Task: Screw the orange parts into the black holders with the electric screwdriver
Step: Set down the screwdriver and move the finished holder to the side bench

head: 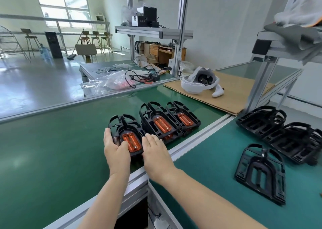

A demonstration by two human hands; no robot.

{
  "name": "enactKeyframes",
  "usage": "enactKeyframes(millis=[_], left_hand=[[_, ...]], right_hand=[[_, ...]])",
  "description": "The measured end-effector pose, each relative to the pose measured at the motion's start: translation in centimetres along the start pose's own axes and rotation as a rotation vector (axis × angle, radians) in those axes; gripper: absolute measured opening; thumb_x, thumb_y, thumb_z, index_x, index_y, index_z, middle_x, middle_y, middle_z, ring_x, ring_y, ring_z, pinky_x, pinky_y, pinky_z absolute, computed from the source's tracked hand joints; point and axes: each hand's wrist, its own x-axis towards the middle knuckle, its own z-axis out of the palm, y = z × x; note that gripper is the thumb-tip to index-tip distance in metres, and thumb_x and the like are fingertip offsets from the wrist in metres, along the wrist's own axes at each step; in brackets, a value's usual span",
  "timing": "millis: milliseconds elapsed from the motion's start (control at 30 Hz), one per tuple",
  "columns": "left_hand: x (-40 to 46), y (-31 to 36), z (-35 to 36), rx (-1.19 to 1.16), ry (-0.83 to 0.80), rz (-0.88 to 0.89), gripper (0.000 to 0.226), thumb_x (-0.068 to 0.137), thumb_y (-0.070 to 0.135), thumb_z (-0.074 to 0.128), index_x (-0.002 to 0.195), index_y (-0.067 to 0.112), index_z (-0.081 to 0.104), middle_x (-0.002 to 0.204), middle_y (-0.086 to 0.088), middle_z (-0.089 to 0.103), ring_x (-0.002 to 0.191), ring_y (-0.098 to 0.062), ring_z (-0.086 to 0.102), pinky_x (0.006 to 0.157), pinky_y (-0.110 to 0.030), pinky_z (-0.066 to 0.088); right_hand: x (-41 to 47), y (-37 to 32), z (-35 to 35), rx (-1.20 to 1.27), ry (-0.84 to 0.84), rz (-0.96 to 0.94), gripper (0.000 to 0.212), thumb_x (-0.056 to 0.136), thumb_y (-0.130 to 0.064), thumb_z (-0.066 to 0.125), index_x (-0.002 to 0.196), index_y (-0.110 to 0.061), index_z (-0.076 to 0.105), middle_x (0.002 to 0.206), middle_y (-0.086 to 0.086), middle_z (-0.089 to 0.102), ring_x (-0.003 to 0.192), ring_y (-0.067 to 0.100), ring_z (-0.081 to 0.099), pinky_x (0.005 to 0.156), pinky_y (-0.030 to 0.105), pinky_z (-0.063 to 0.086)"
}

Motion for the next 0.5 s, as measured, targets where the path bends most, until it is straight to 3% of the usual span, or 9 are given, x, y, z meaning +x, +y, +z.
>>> enactKeyframes(millis=[233, 367, 500], left_hand=[[0.1, 0.0, 1.0, 0.131, -0.029, 0.024, 0.075, 0.087, -0.005, 0.043, 0.152, 0.018, 0.014, 0.158, 0.002, 0.017, 0.144, -0.013, 0.017, 0.12, -0.038, 0.015], [0.5, -0.2, 1.5, 0.437, -0.068, 0.016, 0.071, 0.09, 0.0, 0.041, 0.152, 0.013, 0.01, 0.159, -0.002, 0.013, 0.146, -0.018, 0.009, 0.118, -0.04, -0.004], [0.5, -0.3, 1.9, 0.65, -0.095, 0.002, 0.064, 0.095, 0.01, 0.039, 0.152, 0.013, 0.01, 0.16, -0.001, 0.006, 0.146, -0.019, 0.006, 0.115, -0.046, -0.003]], right_hand=[[0.6, -0.4, 0.6, -0.094, -0.078, -0.011, 0.061, 0.098, -0.003, 0.032, 0.154, -0.007, 0.006, 0.163, 0.009, 0.004, 0.15, 0.023, -0.003, 0.121, 0.042, -0.003], [0.9, 0.0, 0.5, -0.084, -0.114, 0.018, 0.061, 0.1, -0.008, 0.034, 0.154, -0.009, 0.006, 0.163, 0.007, 0.003, 0.15, 0.021, -0.004, 0.121, 0.043, -0.003], [0.5, 0.5, 0.4, -0.06, -0.127, 0.015, 0.06, 0.102, -0.01, 0.033, 0.155, -0.01, 0.006, 0.163, 0.005, 0.004, 0.15, 0.02, -0.004, 0.121, 0.044, -0.004]])
